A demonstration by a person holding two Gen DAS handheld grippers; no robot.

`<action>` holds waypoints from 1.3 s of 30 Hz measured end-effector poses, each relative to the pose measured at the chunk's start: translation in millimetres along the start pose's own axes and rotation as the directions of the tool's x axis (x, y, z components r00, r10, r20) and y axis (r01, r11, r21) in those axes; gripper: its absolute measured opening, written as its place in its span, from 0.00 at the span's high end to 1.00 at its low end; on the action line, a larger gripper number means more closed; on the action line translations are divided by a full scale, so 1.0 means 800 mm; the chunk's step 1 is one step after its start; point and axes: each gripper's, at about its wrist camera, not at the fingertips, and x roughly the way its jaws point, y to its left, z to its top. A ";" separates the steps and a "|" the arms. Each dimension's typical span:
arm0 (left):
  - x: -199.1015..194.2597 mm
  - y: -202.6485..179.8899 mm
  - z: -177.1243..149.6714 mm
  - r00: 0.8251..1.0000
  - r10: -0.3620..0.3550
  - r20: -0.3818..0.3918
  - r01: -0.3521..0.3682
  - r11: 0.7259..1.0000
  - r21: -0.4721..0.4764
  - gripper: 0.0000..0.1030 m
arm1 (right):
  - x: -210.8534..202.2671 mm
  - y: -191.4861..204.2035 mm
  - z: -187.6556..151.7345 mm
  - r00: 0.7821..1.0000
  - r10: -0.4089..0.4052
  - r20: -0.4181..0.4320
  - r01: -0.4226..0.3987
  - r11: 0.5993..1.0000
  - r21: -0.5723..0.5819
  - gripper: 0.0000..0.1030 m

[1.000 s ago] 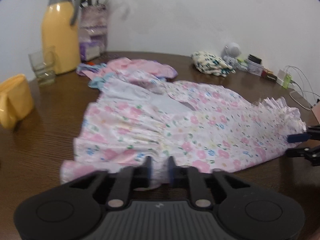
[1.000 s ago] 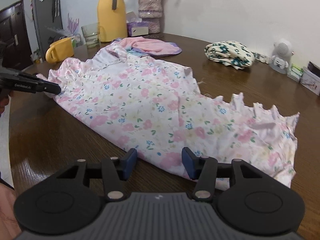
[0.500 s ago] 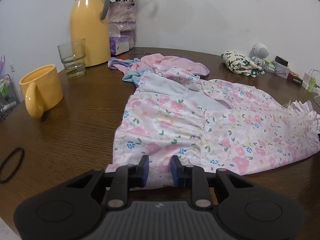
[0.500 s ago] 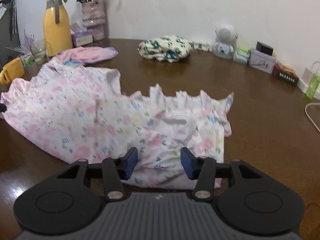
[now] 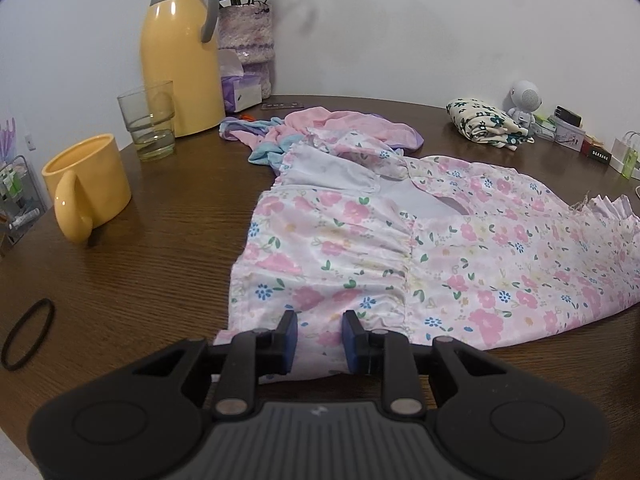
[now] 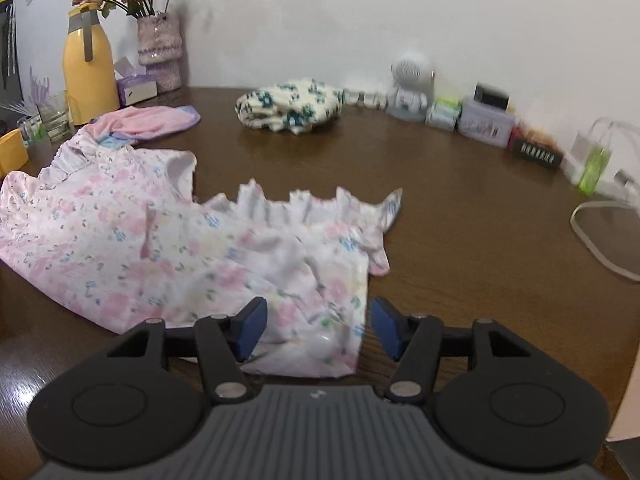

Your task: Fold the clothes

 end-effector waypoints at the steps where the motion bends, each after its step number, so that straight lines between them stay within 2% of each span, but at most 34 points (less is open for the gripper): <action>1: 0.000 0.000 0.000 1.000 0.001 -0.001 -0.001 1.000 0.001 0.78 | 0.003 -0.003 0.001 1.000 0.031 -0.002 -0.031 0.999 0.005 0.49; 2: 0.000 -0.001 0.001 1.000 0.003 -0.002 -0.003 1.000 0.002 0.78 | 0.006 -0.006 0.003 0.998 0.063 -0.003 -0.063 0.998 0.009 0.56; 4: 0.000 -0.002 0.001 1.000 0.005 -0.002 -0.005 1.000 0.002 0.78 | 0.015 -0.008 0.006 0.993 0.112 -0.021 -0.112 0.994 0.004 0.62; 6: -0.001 -0.002 0.000 1.000 0.006 -0.002 -0.006 1.000 -0.001 0.78 | 0.020 -0.011 0.008 0.990 0.131 -0.047 -0.130 0.991 0.010 0.72; 7: -0.001 -0.002 0.000 1.000 0.008 -0.002 -0.008 1.000 -0.002 0.78 | 0.019 -0.013 0.009 0.989 0.138 -0.053 -0.137 0.990 0.019 0.89; 8: -0.001 -0.003 0.000 1.000 0.009 -0.002 -0.009 1.000 -0.002 0.78 | 0.015 -0.015 0.010 0.988 0.146 -0.055 -0.144 0.989 0.031 0.93; 15: -0.001 -0.002 0.000 1.000 0.016 -0.002 -0.016 1.000 -0.002 0.78 | -0.040 -0.010 0.002 0.982 0.169 -0.086 -0.168 0.986 0.022 0.95; 19: 0.000 -0.001 0.000 1.000 0.018 -0.001 -0.018 1.000 -0.001 0.78 | -0.029 -0.006 -0.013 0.979 0.135 -0.151 -0.133 0.991 0.023 0.95; 25: 0.000 -0.002 0.000 1.000 0.020 -0.002 -0.020 1.000 0.003 0.78 | -0.044 -0.004 -0.015 0.987 0.127 -0.099 -0.125 0.992 0.026 0.95; 29: 0.001 0.000 0.000 1.000 0.018 0.002 -0.018 1.000 0.004 0.78 | -0.047 -0.001 -0.018 0.984 0.118 -0.131 -0.119 0.993 0.005 0.94; 31: 0.002 0.000 0.000 1.000 0.019 0.004 -0.019 1.000 0.001 0.78 | -0.039 0.000 -0.023 0.982 0.106 -0.157 -0.107 0.994 0.001 0.93; 33: 0.002 0.002 0.000 1.000 0.020 0.003 -0.020 1.000 0.003 0.76 | -0.039 0.001 -0.023 0.983 0.102 -0.150 -0.103 0.995 -0.002 0.88; 34: 0.002 0.002 0.001 1.000 0.020 0.001 -0.020 1.000 0.004 0.74 | -0.041 0.001 -0.022 0.985 0.099 -0.138 -0.100 0.995 -0.001 0.80; 35: 0.002 0.003 0.002 1.000 0.024 -0.001 -0.024 1.000 0.006 0.63 | -0.044 0.000 -0.021 0.988 0.095 -0.124 -0.096 0.995 0.001 0.65; 36: 0.000 0.004 0.003 1.000 0.029 0.002 -0.029 1.000 0.007 0.52 | -0.050 -0.002 -0.018 0.991 0.091 -0.103 -0.091 0.996 0.005 0.59; 38: -0.013 0.005 0.007 0.999 0.011 0.036 -0.011 1.000 -0.001 0.40 | -0.063 -0.007 -0.013 0.995 0.085 -0.058 -0.083 0.996 0.024 0.48; 39: -0.020 0.005 0.009 0.998 0.000 0.056 0.001 1.000 -0.006 0.29 | -0.069 -0.009 -0.009 0.996 0.083 -0.036 -0.081 0.996 0.039 0.43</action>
